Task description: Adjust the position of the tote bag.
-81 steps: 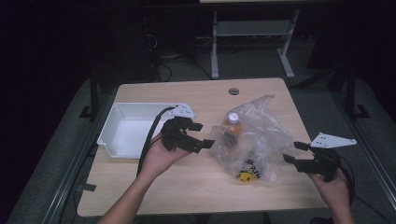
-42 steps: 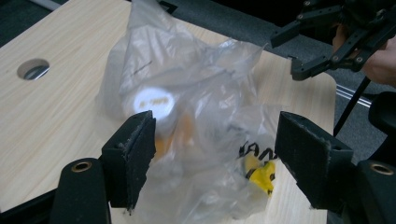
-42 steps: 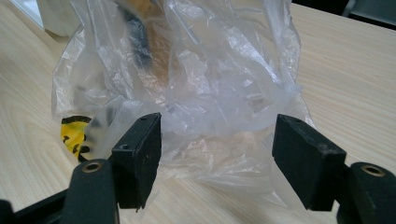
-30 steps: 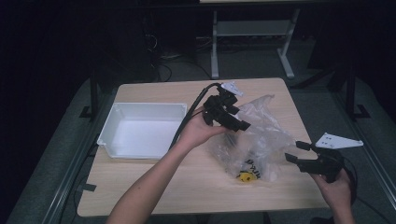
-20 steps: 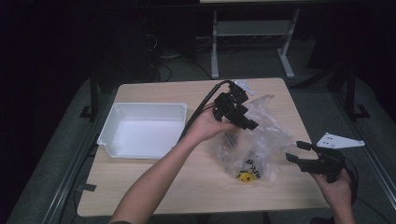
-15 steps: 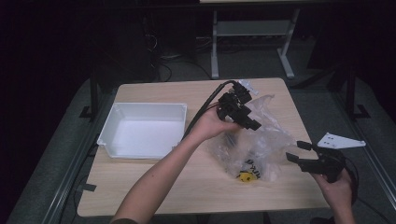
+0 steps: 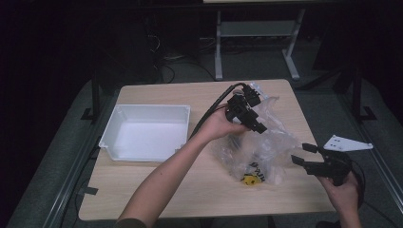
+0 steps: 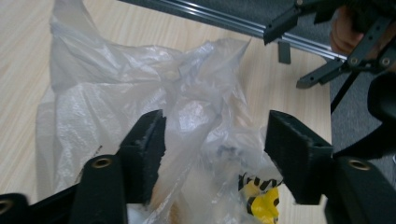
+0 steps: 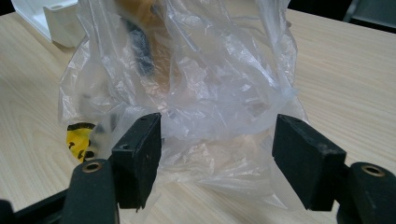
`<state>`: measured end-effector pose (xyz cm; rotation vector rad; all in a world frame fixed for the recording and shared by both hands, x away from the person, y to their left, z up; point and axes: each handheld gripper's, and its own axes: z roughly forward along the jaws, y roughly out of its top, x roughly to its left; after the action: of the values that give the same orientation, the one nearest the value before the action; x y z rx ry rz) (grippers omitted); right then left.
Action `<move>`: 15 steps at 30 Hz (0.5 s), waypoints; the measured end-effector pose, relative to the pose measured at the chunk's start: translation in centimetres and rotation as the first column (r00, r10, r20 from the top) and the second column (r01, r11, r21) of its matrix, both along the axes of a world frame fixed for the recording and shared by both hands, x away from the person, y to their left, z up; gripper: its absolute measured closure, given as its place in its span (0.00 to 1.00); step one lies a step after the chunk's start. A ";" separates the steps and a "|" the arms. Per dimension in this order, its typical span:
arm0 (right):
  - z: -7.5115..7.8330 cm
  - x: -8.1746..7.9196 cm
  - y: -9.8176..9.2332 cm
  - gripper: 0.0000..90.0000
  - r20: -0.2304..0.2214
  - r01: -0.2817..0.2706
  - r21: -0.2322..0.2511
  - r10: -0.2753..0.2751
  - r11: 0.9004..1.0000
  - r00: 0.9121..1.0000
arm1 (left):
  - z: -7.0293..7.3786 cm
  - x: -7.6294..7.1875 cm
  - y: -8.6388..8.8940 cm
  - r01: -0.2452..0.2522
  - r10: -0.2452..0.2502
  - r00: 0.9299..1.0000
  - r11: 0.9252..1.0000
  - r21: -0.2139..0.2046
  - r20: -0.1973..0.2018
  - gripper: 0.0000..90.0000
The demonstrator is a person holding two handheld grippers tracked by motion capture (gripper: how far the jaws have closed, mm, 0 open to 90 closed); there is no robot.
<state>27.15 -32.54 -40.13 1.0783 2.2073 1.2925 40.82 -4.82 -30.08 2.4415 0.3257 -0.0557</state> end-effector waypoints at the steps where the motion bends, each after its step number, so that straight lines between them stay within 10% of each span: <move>1: 0.0 0.0 0.0 0.36 0.000 0.000 0.001 0.000 1.000 1.000 | -0.1 0.0 0.0 0.000 0.000 1.000 1.000 0.010 0.007 0.46; 15: 0.1 0.0 0.1 0.36 0.004 -0.003 0.001 0.003 1.000 1.000 | -0.9 0.1 -0.3 0.030 -0.033 0.999 0.997 0.076 0.035 0.63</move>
<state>27.14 -32.44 -40.07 1.0717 2.2061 1.2966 40.90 -5.10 -31.03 2.5196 0.2776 -0.0133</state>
